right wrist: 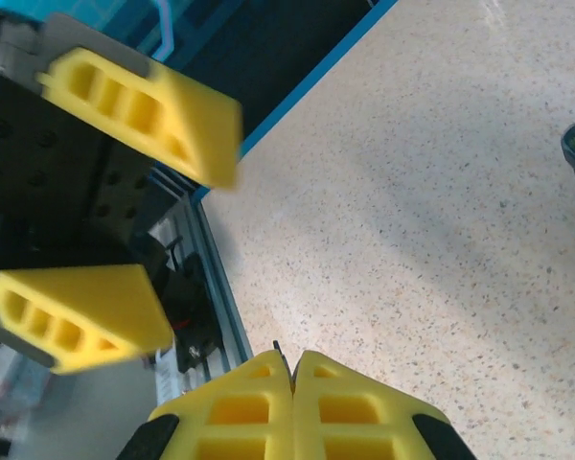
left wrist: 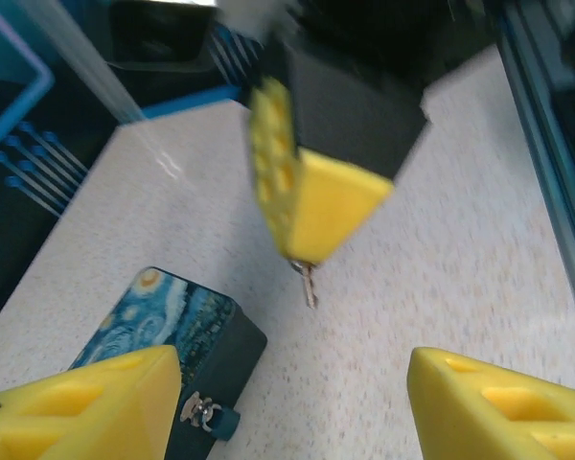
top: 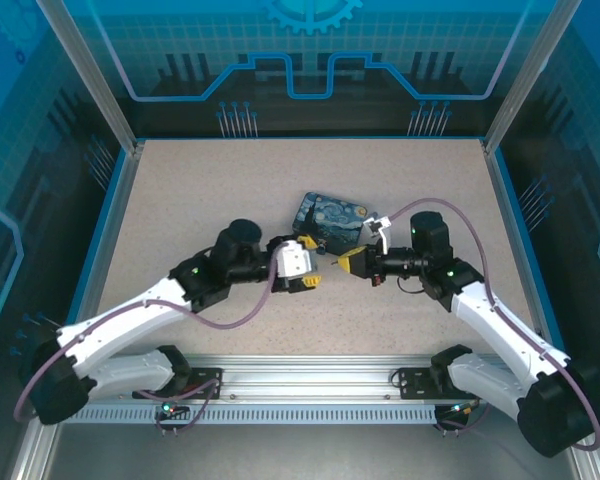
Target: Unlock the padlock with the key
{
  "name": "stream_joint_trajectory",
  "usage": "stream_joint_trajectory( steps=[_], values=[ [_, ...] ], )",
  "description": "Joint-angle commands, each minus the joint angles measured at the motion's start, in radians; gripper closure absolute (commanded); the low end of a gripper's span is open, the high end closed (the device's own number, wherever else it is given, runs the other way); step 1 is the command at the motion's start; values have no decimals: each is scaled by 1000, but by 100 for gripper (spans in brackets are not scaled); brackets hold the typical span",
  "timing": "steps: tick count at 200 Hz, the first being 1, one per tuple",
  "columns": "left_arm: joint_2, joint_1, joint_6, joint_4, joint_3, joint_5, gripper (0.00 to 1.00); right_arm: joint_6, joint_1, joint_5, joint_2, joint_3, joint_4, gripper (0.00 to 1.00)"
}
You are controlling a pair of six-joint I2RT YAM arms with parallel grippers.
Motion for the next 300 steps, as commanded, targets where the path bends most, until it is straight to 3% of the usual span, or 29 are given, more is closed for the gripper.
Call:
stream_joint_trajectory(
  steps=[1, 24, 57, 100, 125, 180, 222, 266, 300],
  values=[
    [-87, 22, -332, 280, -84, -36, 34, 245, -9, 38, -26, -81, 331, 100],
    [-124, 22, -653, 349, -103, -88, 34, 389, 19, 139, -40, -140, 533, 100],
    [-116, 23, -978, 488, -130, -159, 39, 498, 86, 307, -57, -156, 630, 100],
    [-45, 24, -1252, 566, -111, -202, 44, 594, 172, 463, -51, -168, 754, 100],
    [5, 24, -1386, 578, -80, -173, 48, 604, 213, 513, -52, -156, 760, 100],
    [89, 24, -1496, 640, -57, -101, 56, 617, 252, 561, -48, -150, 794, 100],
    [106, 24, -1502, 664, -62, -105, 61, 613, 264, 558, -37, -140, 793, 100],
    [109, 24, -1491, 663, -60, -106, 75, 614, 269, 554, -18, -136, 794, 100],
    [117, 23, -1490, 653, -58, -105, 77, 612, 275, 553, -5, -128, 801, 100]
  ],
)
